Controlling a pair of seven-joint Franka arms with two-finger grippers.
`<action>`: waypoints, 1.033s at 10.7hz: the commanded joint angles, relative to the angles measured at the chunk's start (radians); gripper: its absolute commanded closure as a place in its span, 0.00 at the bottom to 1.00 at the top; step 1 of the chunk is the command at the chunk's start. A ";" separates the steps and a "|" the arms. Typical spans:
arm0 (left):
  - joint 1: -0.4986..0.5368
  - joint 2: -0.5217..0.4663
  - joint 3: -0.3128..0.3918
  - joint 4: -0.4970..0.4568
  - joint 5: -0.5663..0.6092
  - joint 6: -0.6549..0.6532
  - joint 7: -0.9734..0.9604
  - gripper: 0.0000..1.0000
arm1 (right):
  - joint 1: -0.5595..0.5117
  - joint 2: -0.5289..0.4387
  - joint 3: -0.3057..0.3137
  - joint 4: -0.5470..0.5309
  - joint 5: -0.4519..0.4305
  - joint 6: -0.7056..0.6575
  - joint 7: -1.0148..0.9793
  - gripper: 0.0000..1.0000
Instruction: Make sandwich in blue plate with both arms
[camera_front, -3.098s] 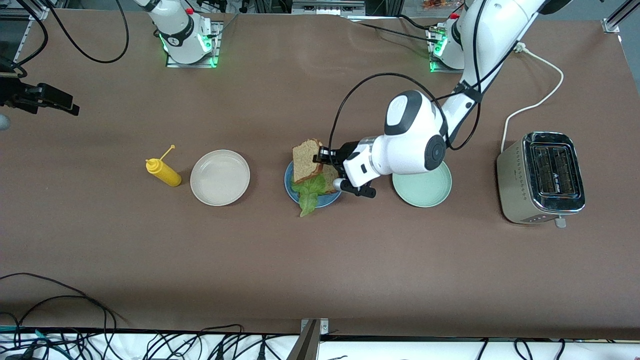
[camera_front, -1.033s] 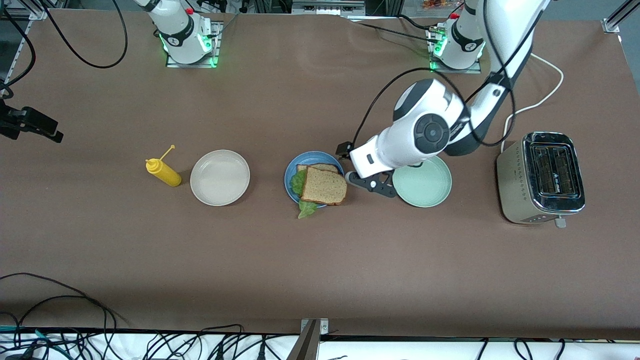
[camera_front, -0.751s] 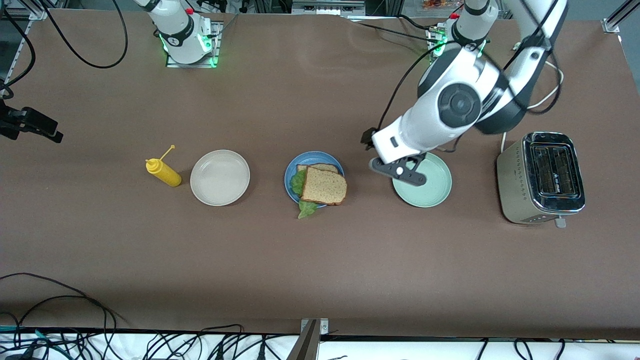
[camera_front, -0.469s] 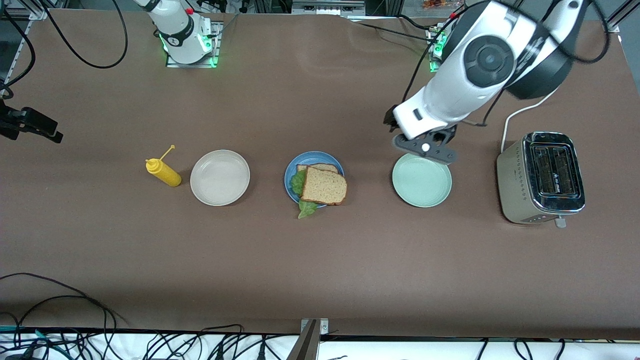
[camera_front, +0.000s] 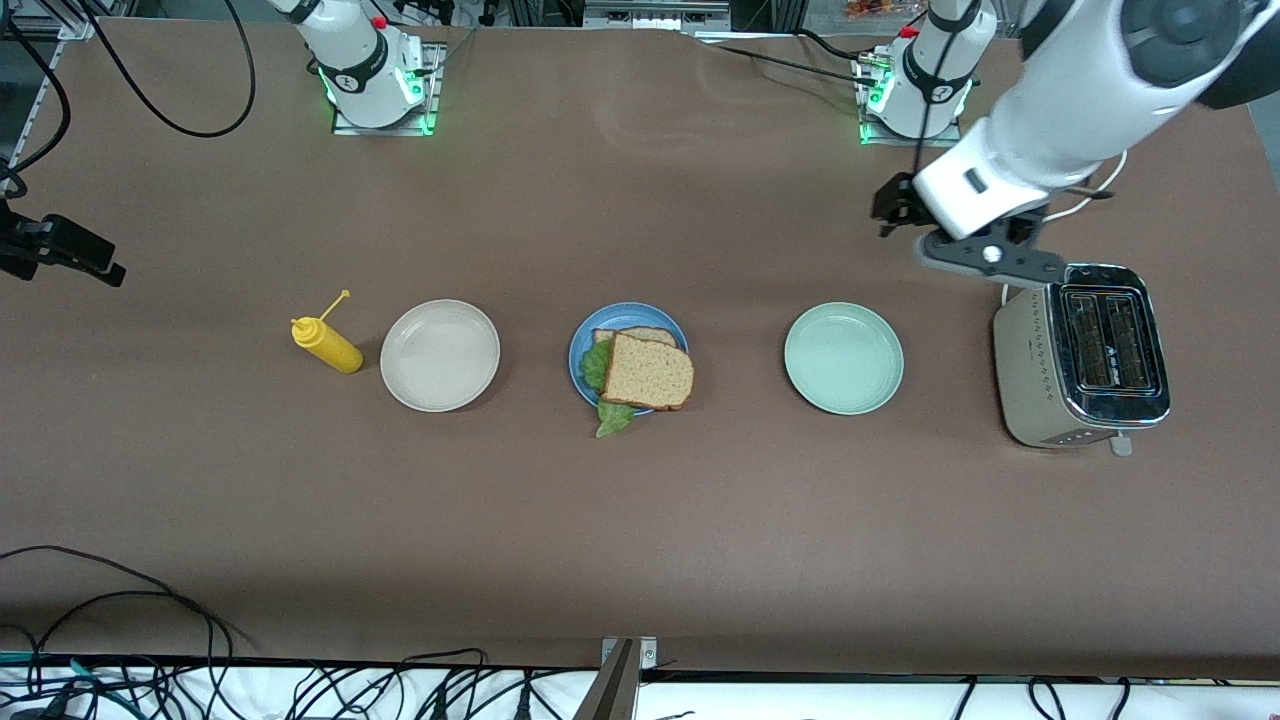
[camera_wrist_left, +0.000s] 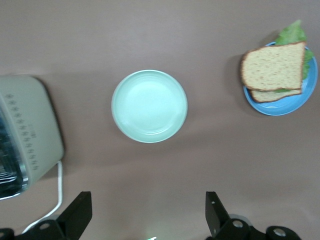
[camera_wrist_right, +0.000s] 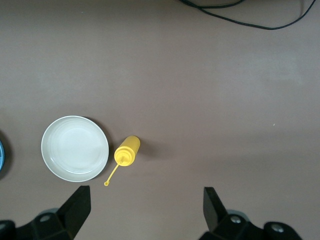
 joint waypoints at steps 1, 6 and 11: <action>0.006 -0.102 0.107 -0.105 0.023 0.004 0.090 0.00 | 0.005 0.009 0.000 0.025 -0.020 -0.008 0.017 0.00; 0.039 -0.115 0.144 -0.140 0.087 0.009 0.132 0.00 | 0.005 0.009 0.000 0.025 -0.020 -0.008 0.017 0.00; 0.056 -0.108 0.164 -0.126 0.096 0.056 0.138 0.00 | 0.005 0.009 -0.001 0.025 -0.020 -0.008 0.008 0.00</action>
